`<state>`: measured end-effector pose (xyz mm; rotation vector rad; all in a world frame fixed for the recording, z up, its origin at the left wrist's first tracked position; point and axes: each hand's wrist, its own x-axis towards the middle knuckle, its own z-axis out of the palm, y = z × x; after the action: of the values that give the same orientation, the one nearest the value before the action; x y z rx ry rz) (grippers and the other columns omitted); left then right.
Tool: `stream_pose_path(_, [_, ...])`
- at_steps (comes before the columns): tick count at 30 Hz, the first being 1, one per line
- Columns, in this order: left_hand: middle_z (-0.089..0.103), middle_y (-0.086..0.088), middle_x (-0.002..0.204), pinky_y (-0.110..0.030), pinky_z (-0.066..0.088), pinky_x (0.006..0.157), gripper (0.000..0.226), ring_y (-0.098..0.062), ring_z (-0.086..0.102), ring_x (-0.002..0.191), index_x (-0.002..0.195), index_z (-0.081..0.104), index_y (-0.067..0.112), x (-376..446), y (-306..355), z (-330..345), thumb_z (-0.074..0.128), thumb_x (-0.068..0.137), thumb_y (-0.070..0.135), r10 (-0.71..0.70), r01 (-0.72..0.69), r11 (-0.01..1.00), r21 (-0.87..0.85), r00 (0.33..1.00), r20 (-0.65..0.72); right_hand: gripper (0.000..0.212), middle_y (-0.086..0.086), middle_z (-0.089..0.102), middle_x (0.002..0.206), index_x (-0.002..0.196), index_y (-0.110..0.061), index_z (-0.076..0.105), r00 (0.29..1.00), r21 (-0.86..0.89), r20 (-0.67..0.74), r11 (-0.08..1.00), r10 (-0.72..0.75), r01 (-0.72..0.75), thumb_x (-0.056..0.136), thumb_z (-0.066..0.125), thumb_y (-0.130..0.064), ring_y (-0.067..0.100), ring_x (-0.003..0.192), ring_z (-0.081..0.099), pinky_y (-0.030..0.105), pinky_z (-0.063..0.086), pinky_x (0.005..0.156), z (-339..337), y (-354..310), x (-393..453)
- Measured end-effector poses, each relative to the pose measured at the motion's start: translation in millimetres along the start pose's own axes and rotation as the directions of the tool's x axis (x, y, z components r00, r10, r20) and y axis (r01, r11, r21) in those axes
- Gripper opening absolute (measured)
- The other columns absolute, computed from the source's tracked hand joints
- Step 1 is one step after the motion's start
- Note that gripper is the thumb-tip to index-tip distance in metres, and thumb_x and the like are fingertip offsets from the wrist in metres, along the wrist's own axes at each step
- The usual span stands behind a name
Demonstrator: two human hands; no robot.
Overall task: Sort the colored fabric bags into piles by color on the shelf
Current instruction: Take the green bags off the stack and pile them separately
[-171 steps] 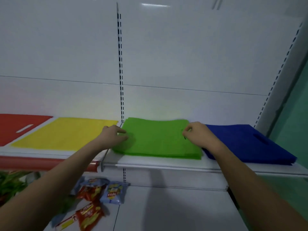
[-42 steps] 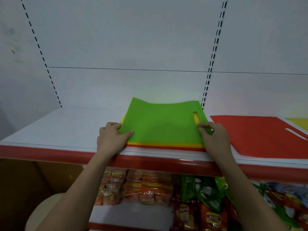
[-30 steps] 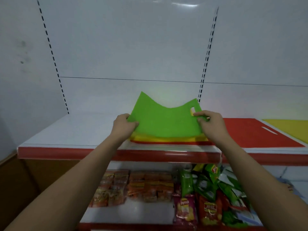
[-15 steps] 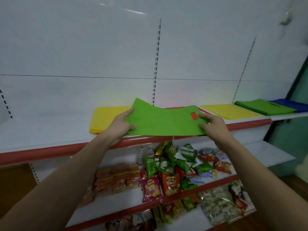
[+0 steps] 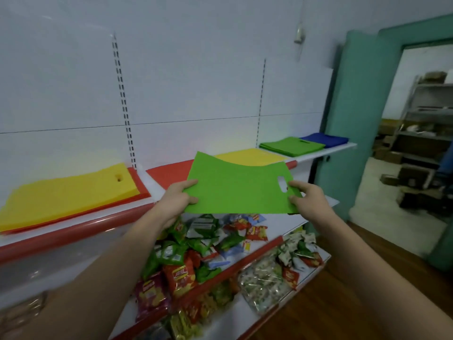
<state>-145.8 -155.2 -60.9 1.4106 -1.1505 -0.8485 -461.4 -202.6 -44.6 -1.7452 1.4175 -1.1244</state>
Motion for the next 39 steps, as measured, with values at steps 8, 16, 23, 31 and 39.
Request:
stream_pose_path(8, [0.056,-0.007,0.138,-0.045,0.047,0.105,0.066,-0.025,0.061,0.117,0.141,0.051,0.016,34.9,4.8,138.1,0.065,0.083,-0.009,0.023,-0.023,1.0,0.0,0.986,0.166,0.043,0.007,0.054,0.118,0.138,-0.008,0.053,0.986,-0.055,-0.156,0.996,0.055,-0.064,0.096,0.051,0.003,0.018,0.085,0.06,0.008,0.044,0.052,-115.1,68.6,16.5])
stream_pose_path(16, [0.052,-0.004,0.143,-0.046,0.045,0.107,0.068,-0.024,0.056,0.125,0.142,0.051,0.021,87.4,3.6,227.9,0.073,0.081,-0.001,0.048,-0.053,0.999,0.011,0.964,0.261,0.042,-0.001,0.054,0.103,0.135,-0.016,0.056,0.941,0.021,-0.325,0.995,0.098,-0.097,0.096,0.052,0.0,0.039,0.105,0.061,0.05,0.052,0.086,-167.2,118.6,53.2])
stream_pose_path(23, [0.046,0.006,0.146,-0.045,0.033,0.115,0.068,-0.018,0.043,0.136,0.14,0.053,0.03,161.5,-4.7,286.1,0.075,0.08,0.005,0.086,-0.092,0.996,0.002,0.944,0.318,0.037,0.007,0.059,0.123,0.131,-0.01,0.059,0.906,0.044,-0.396,0.989,0.148,-0.143,0.096,0.053,0.0,0.027,0.096,0.064,0.03,0.051,0.076,-181.0,166.1,116.8])
stream_pose_path(31, [0.048,0.002,0.145,-0.046,0.042,0.11,0.067,-0.023,0.051,0.13,0.143,0.049,0.02,253.9,-15.5,352.5,0.069,0.084,-0.006,0.063,-0.039,0.997,-0.07,0.921,0.385,0.03,0.008,0.056,0.135,0.124,-0.009,0.065,0.87,0.067,-0.45,0.979,0.203,-0.194,0.097,0.055,-0.004,0.009,0.105,0.049,0.017,0.042,0.082,-199.2,212.4,193.6])
stream_pose_path(39, [0.06,-0.008,0.131,-0.045,0.049,0.101,0.065,-0.025,0.065,0.107,0.143,0.048,0.013,317.8,-6.1,435.4,0.065,0.085,-0.012,0.036,-0.003,0.997,-0.082,0.917,0.397,0.035,0.001,0.051,0.118,0.129,-0.011,0.061,0.884,0.027,-0.393,0.964,0.254,-0.265,0.096,0.052,-0.003,0.0,0.075,0.05,0.003,0.039,0.053,-249.3,257.6,255.7])
